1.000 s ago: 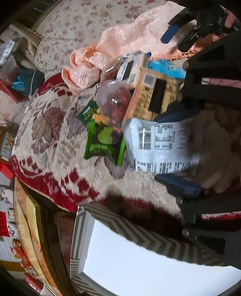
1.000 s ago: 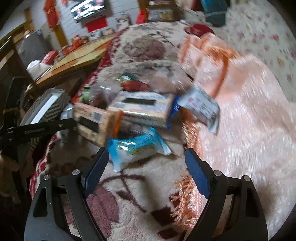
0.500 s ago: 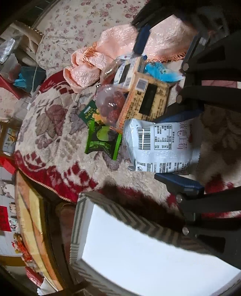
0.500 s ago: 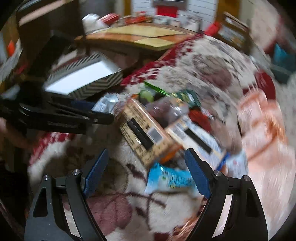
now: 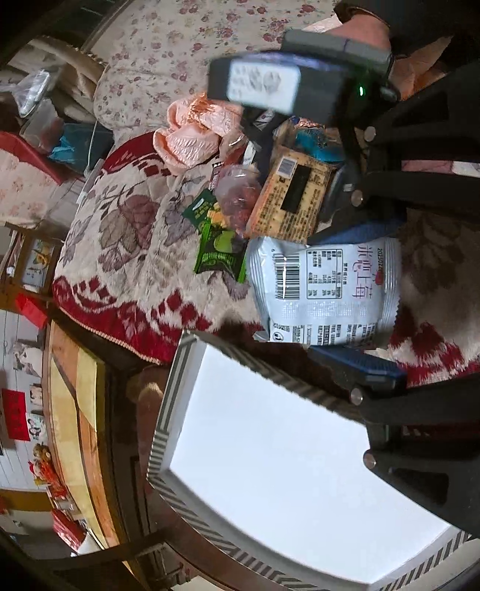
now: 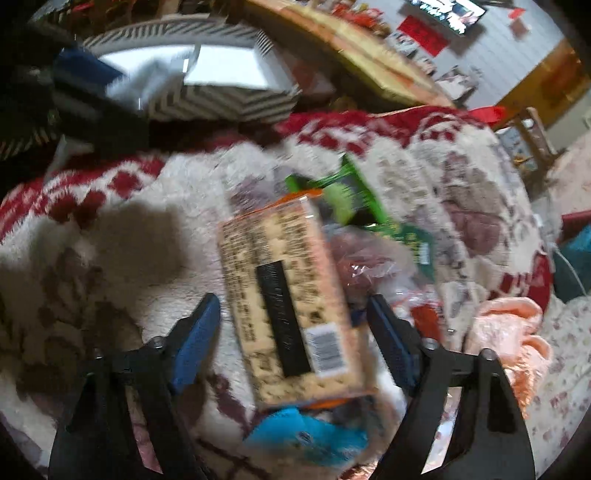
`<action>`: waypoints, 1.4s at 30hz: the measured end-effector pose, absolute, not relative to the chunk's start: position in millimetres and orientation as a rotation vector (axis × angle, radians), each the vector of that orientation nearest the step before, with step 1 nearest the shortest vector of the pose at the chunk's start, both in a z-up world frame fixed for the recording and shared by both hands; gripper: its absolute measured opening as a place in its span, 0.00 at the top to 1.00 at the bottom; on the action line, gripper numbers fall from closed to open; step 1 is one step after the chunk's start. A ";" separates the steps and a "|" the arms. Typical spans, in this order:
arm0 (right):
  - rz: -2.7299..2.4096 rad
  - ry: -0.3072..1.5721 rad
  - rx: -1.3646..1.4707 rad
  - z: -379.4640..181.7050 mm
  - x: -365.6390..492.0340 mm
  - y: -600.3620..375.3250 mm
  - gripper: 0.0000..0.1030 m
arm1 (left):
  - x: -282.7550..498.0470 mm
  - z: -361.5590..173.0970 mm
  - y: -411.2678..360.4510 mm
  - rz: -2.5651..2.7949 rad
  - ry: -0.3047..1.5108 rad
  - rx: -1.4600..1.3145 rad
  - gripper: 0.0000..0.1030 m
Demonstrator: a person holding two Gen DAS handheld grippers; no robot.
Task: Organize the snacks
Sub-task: 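Grasp the white sachet with the left gripper while the right grasps the cracker pack, then carry both snacks over the white tray and open both grippers to drop them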
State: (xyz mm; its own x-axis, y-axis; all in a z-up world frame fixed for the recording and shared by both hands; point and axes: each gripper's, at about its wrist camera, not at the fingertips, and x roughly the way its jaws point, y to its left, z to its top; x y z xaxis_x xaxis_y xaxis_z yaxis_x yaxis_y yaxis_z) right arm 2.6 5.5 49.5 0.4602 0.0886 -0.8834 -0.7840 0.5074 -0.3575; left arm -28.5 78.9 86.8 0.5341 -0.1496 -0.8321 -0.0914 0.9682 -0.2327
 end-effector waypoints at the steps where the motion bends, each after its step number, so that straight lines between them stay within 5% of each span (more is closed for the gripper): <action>1: 0.632 0.961 -0.886 45.6 3.8 6.1 0.44 | -28.3 86.4 80.8 -0.031 1.011 -0.266 0.48; 15: 0.648 1.051 -0.257 90.6 -6.7 -31.7 0.49 | -41.9 104.6 104.9 0.021 0.965 -0.284 0.48; 42: 0.767 1.010 -0.144 124.7 8.9 88.4 0.49 | -46.0 113.2 205.7 0.222 0.973 -0.268 0.47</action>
State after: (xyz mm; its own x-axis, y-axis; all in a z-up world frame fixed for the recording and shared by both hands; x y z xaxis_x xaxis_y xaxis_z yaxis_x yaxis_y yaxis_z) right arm 8.9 88.4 124.7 0.2994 0.5118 -0.8052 -0.6387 0.7345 0.2293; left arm -46.0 205.7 113.2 0.5448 0.0659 -0.8360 -0.3039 0.9446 -0.1236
